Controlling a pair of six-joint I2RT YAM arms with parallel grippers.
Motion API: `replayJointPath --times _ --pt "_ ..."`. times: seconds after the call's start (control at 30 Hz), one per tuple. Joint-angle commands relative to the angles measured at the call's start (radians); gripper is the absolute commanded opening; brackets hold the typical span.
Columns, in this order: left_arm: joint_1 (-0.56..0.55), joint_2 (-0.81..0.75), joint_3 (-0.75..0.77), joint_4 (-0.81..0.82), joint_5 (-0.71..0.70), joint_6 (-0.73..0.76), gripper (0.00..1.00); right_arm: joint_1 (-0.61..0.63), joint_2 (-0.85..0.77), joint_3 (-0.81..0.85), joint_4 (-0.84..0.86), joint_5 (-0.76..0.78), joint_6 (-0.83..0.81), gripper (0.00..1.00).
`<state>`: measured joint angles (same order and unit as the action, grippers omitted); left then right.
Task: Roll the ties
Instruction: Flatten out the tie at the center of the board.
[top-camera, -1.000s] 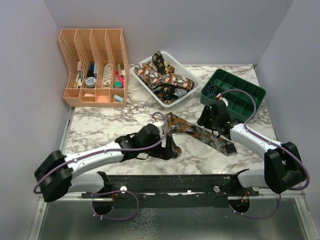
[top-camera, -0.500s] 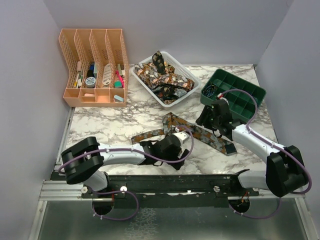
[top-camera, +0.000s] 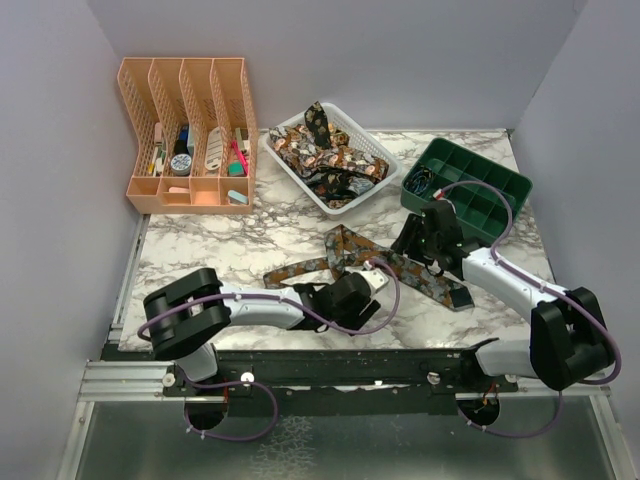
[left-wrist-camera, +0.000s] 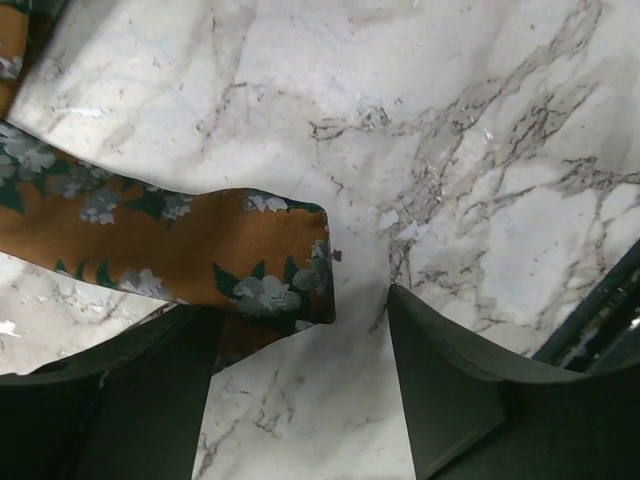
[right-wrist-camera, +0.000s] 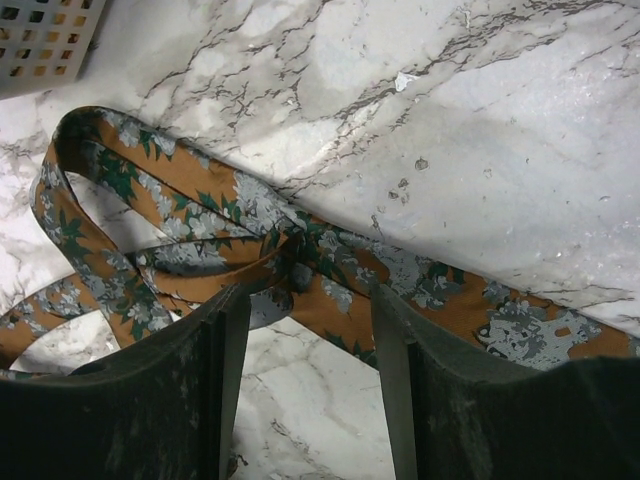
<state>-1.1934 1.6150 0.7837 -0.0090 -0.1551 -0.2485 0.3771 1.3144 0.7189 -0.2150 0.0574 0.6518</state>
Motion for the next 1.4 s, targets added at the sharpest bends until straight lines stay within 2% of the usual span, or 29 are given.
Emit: replayJointPath --times 0.0,0.13,0.23,0.33,0.5,0.7,0.97,1.07,1.2,1.37 --pt "-0.005 0.049 0.031 -0.017 -0.028 0.051 0.62 -0.008 0.012 0.016 -0.028 -0.017 0.004 0.56" --pt "-0.005 0.024 0.052 -0.040 -0.035 0.054 0.33 -0.008 0.011 0.025 -0.022 -0.042 -0.032 0.56" --pt "0.008 -0.059 0.049 -0.047 -0.007 0.026 0.21 -0.008 -0.002 0.027 0.010 -0.111 -0.088 0.57" --pt "0.078 -0.193 0.024 -0.039 0.090 -0.028 0.11 -0.008 -0.017 0.028 0.044 -0.181 -0.140 0.57" --pt "0.288 -0.364 -0.030 -0.009 0.302 -0.111 0.07 -0.007 -0.012 0.028 0.112 -0.306 -0.205 0.57" --pt "0.501 -0.441 -0.037 -0.035 0.487 -0.172 0.06 0.018 0.045 0.043 0.180 -0.436 -0.265 0.57" --pt "0.845 -0.474 -0.049 -0.103 0.666 -0.248 0.04 0.213 0.078 0.093 0.206 -0.139 -0.488 0.60" --pt "0.948 -0.467 -0.066 -0.106 0.735 -0.263 0.04 0.296 0.137 0.147 0.187 -0.075 -0.591 0.61" --pt "1.055 -0.432 -0.074 -0.101 0.804 -0.289 0.04 0.377 0.245 0.207 0.155 0.009 -0.707 0.62" --pt "1.129 -0.378 -0.074 -0.110 0.859 -0.292 0.04 0.432 0.332 0.259 0.122 0.092 -0.815 0.63"
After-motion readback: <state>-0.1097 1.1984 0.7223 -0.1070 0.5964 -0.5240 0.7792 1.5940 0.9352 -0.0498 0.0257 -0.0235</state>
